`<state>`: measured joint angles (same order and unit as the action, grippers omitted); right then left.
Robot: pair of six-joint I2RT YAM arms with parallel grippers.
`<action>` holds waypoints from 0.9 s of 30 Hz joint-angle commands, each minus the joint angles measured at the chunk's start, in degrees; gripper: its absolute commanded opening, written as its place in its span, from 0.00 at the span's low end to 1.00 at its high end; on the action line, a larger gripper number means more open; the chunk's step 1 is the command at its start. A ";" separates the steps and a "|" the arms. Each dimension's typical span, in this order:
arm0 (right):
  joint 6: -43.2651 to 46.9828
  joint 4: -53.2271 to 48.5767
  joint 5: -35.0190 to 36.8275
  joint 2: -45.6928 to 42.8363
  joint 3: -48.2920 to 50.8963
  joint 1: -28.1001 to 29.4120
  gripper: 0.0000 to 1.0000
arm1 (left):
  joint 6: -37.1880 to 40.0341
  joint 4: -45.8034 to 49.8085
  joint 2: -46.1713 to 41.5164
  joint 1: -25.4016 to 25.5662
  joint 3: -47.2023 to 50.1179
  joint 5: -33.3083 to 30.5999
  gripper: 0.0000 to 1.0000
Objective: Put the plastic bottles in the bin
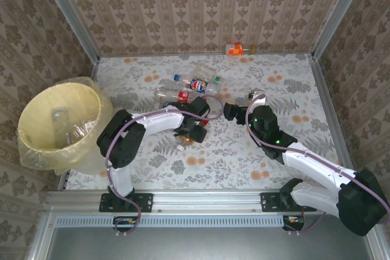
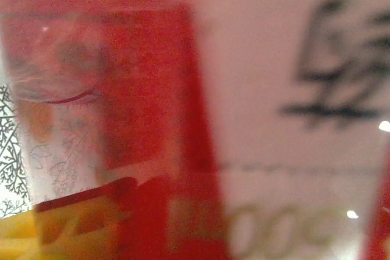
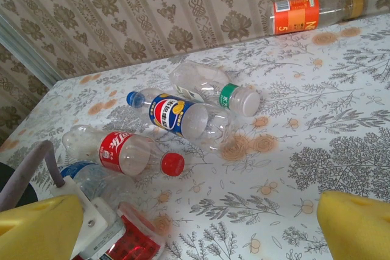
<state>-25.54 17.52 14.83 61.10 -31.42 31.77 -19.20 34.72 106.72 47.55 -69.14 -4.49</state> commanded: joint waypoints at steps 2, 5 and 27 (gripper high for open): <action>-0.40 -0.15 1.17 -1.34 0.58 -0.13 1.00 | 0.81 1.75 0.13 0.44 -2.09 -0.89 0.71; 0.00 0.13 0.52 -1.34 0.64 -0.13 1.00 | 1.21 1.75 -0.42 1.36 -2.21 -1.51 0.66; 1.58 3.74 -8.33 2.73 -1.01 -0.13 1.00 | 0.29 -2.88 -15.42 0.41 -3.77 -2.47 0.60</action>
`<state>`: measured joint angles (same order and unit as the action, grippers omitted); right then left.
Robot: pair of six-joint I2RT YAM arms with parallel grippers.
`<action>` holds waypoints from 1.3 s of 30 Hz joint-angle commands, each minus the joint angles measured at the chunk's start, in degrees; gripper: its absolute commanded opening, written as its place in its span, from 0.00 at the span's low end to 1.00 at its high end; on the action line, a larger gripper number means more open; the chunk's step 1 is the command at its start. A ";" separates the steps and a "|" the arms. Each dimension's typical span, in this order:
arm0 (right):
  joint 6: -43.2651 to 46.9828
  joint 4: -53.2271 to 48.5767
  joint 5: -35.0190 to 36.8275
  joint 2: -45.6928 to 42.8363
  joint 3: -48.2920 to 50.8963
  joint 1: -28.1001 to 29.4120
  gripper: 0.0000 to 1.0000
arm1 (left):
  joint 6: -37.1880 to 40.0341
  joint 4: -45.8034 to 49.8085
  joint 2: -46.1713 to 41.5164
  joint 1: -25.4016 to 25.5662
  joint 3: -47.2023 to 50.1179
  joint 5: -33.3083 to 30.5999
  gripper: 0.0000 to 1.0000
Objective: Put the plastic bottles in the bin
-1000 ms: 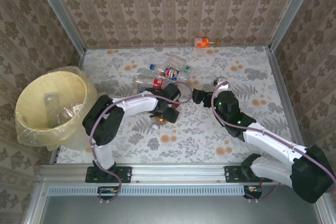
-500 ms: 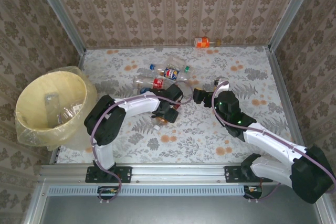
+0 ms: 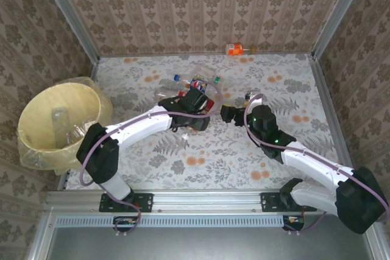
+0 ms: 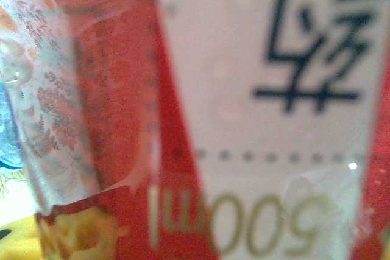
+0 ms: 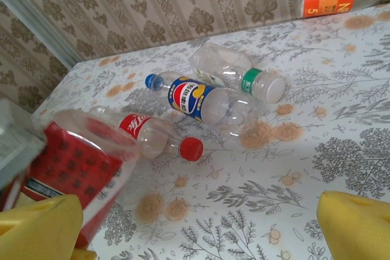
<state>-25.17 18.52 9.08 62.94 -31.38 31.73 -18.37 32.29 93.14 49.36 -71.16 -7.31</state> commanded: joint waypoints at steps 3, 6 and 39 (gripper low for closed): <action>1.13 3.50 -4.05 2.32 -1.54 0.00 1.00 | -1.11 -0.42 -3.18 -2.95 -2.31 1.22 0.60; 0.26 4.77 -4.99 4.16 -2.10 0.09 1.00 | -0.94 -0.65 -4.60 -4.07 -2.82 1.35 0.60; 1.17 6.89 -9.00 15.03 -10.81 0.88 1.00 | 9.85 7.40 -22.02 -21.09 -16.73 -41.22 0.58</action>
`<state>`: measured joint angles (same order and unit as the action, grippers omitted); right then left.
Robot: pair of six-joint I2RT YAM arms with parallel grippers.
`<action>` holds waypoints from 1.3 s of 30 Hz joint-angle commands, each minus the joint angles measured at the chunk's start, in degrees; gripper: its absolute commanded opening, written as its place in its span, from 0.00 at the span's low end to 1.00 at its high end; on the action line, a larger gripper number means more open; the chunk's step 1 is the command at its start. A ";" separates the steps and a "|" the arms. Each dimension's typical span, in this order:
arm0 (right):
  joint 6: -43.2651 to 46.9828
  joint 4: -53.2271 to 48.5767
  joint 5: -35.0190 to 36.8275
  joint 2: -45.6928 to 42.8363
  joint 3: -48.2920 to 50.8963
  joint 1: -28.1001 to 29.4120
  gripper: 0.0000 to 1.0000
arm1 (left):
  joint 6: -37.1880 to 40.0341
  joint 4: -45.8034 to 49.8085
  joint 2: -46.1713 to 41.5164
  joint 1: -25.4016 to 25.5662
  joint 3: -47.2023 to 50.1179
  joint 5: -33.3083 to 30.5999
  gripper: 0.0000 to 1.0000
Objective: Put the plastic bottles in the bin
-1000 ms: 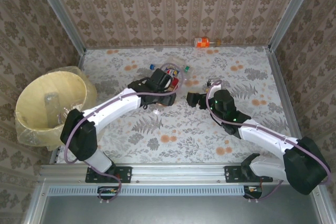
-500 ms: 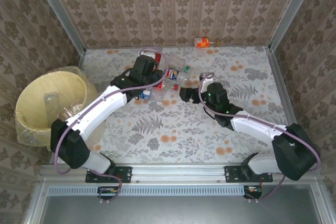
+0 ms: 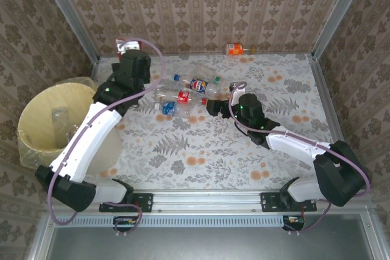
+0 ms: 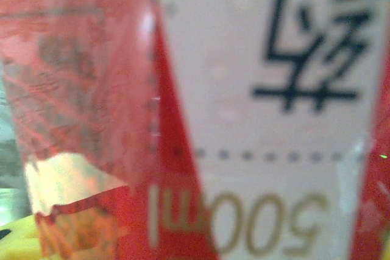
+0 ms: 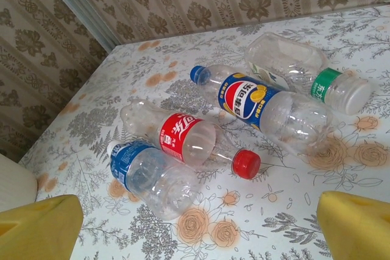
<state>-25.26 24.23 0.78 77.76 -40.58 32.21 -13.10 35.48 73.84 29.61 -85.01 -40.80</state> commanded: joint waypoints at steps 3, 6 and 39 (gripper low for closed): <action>1.35 1.08 -0.77 0.29 -1.61 0.40 1.00 | 7.87 5.67 -5.32 -3.05 -4.32 -13.75 0.58; 1.30 1.11 -0.82 0.72 -1.95 0.40 1.00 | 11.60 5.06 -7.92 -6.20 -4.22 -21.24 0.58; 5.32 -4.61 -4.57 3.89 -8.40 0.40 1.00 | -7.36 26.41 -13.54 -49.64 3.03 3.22 0.98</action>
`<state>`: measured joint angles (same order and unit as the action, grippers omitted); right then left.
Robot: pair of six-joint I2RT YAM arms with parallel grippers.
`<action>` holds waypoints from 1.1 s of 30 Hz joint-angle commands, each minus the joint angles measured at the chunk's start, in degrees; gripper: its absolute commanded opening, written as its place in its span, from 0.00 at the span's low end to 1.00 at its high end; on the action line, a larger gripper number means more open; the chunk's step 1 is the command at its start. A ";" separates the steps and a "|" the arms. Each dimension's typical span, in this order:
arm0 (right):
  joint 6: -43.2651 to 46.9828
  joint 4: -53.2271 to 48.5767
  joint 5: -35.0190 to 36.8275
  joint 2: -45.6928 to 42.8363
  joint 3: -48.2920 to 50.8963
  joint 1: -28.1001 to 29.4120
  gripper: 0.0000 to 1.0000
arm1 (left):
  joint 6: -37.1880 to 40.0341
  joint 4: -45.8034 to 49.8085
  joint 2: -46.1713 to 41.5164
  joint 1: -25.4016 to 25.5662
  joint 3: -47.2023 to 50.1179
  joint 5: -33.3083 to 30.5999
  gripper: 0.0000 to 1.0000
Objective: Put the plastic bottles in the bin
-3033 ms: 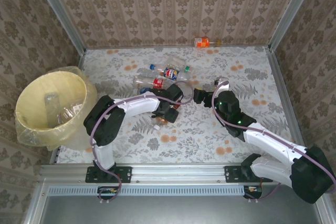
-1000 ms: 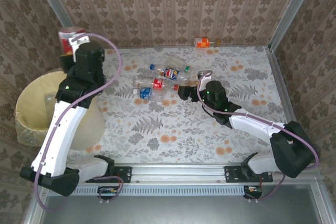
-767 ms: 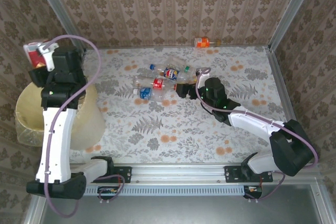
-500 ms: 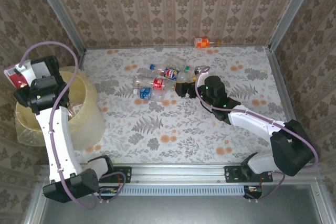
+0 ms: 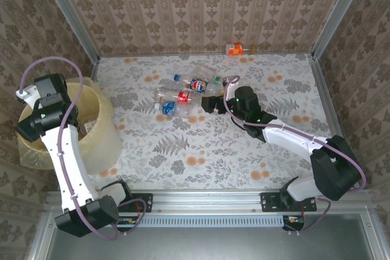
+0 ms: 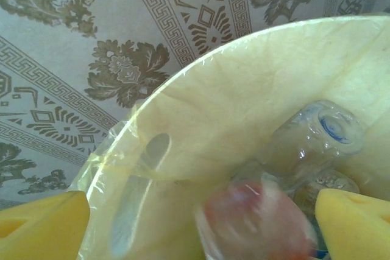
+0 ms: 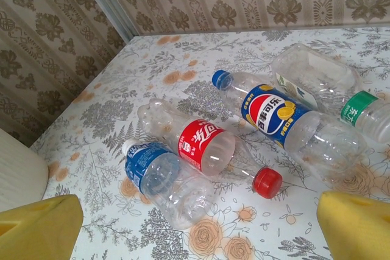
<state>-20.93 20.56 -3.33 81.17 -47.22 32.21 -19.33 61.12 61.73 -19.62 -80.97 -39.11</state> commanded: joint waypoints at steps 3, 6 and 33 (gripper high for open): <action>0.60 -1.13 -0.31 0.99 -2.21 0.40 1.00 | -0.65 -0.55 -2.35 -0.32 -0.86 4.24 1.00; -0.09 -1.11 0.72 1.33 -2.30 0.40 1.00 | -0.35 -2.01 -3.15 0.36 -0.82 7.29 1.00; -5.09 -3.62 11.88 -6.04 5.44 0.31 1.00 | -10.50 -26.14 14.38 44.05 -0.79 16.08 1.00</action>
<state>-25.12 17.72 5.91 76.51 -42.70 32.21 -24.80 36.93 74.19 24.10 -82.17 -27.27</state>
